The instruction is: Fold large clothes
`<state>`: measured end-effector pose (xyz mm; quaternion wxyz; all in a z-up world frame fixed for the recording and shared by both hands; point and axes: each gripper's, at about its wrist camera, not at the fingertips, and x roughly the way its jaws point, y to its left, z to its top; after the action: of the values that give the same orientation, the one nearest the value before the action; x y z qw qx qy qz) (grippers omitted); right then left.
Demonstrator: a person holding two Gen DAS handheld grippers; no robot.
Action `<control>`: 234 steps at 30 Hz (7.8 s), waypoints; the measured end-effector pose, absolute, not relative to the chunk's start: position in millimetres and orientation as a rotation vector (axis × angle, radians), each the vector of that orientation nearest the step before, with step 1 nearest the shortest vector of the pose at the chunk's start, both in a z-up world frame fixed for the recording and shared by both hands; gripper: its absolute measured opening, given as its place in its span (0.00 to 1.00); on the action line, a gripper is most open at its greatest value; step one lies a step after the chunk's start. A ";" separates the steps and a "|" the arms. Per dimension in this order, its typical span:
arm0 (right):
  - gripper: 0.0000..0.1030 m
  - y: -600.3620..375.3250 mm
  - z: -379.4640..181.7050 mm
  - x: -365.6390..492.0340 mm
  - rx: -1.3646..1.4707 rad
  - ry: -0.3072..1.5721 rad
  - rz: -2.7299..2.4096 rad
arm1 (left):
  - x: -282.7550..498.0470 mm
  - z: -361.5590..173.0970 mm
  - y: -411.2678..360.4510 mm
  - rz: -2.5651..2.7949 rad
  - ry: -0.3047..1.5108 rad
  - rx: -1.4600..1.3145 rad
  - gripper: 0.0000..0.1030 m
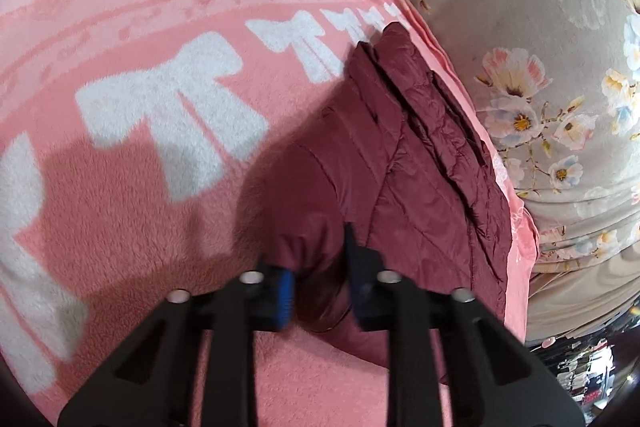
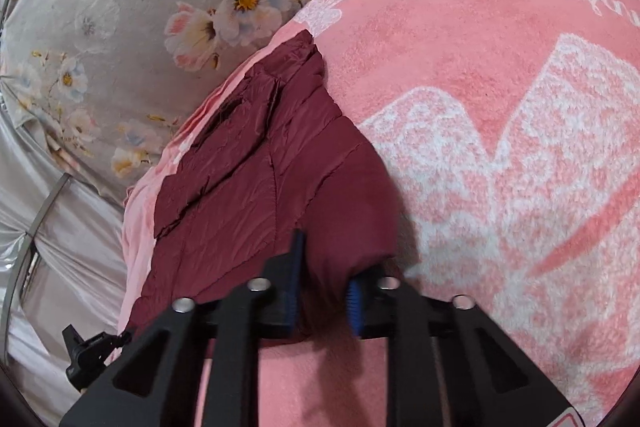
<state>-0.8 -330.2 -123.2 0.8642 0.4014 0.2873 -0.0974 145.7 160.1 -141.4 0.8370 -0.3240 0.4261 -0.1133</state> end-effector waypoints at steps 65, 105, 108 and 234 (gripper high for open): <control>0.03 -339.9 -65.1 93.5 0.447 0.533 -0.331 | 249.2 -105.8 73.6 -0.120 0.823 -0.240 0.08; 0.02 -169.6 -92.4 -16.6 0.155 0.707 -0.072 | 79.1 -105.3 17.8 -0.284 0.840 -0.059 0.27; 0.01 -166.1 -104.8 -12.3 0.137 0.744 -0.091 | 80.5 -112.9 17.3 -0.285 0.855 -0.066 0.27; 0.00 -122.2 -112.7 11.0 0.211 0.825 -0.022 | 61.1 20.1 32.2 -0.522 0.674 -0.236 0.10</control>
<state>11.0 -122.2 -112.7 0.9106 0.1022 0.4003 -0.0107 61.1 32.2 20.1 0.9038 -0.1142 0.3260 -0.2527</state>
